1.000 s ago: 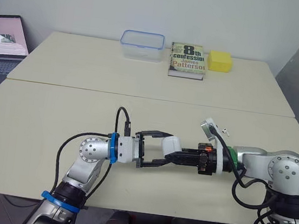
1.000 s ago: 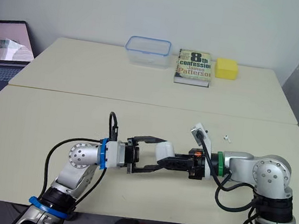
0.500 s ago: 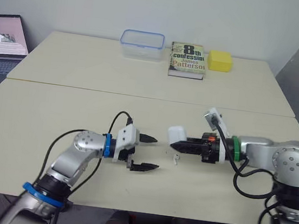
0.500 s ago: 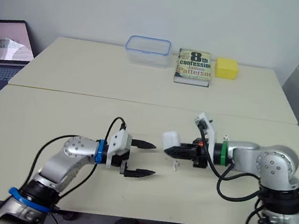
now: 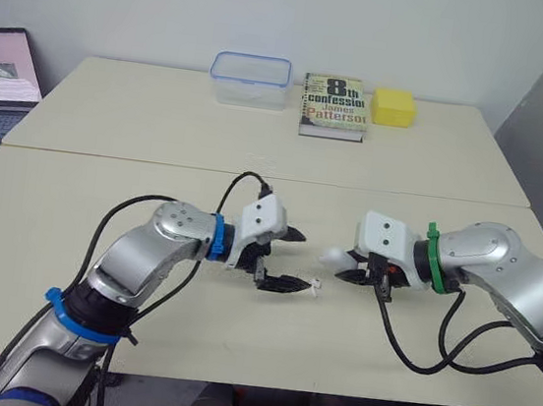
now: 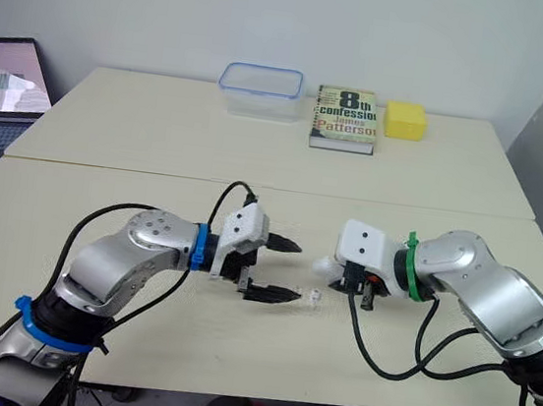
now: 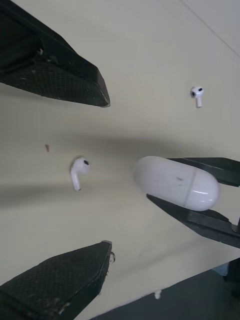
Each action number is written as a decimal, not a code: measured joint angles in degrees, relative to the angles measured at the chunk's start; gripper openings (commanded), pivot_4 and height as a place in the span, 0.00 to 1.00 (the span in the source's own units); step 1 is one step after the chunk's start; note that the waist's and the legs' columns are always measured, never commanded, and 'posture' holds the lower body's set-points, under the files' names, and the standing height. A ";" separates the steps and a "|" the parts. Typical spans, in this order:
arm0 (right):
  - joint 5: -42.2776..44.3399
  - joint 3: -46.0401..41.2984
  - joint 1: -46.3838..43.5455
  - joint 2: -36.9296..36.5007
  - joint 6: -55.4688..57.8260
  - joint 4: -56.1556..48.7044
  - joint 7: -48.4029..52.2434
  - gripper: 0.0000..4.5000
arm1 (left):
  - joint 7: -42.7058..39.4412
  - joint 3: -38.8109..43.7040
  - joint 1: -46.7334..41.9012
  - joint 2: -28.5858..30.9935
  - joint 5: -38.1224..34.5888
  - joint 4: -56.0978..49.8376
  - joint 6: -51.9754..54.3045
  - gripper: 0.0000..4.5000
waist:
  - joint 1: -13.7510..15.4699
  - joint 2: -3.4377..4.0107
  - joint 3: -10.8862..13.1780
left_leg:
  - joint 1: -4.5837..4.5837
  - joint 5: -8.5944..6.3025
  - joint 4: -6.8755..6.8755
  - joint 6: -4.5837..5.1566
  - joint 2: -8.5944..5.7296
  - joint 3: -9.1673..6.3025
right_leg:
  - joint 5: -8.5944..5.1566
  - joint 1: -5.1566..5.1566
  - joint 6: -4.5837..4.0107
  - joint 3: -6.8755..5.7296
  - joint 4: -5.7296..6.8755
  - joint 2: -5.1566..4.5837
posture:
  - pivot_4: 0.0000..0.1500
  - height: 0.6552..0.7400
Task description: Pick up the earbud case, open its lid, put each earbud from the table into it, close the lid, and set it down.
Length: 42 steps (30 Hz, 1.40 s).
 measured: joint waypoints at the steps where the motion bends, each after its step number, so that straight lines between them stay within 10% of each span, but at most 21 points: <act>1: -0.80 0.09 0.00 0.44 -0.21 0.00 0.55 0.18 | -0.09 -0.33 -0.65 -0.54 0.46 0.58 -0.86 1.00 | 0.00 0.00 0.00 | 0.00 0.00 0.00 0.00 0.00 0.00 | 0.01 0.00 -0.01 0.00 0.00 0.00 | 1.00 1.00; 42: -6.79 0.01 -1.82 4.89 4.12 -0.86 7.25 0.18 | -3.72 -1.75 -2.77 -4.36 4.08 5.53 -6.26 1.00 | -0.09 0.00 0.00 | 0.00 0.00 0.05 0.00 -0.01 -0.07 | 0.04 0.00 -0.07 0.01 0.08 -0.02 | 1.00 1.00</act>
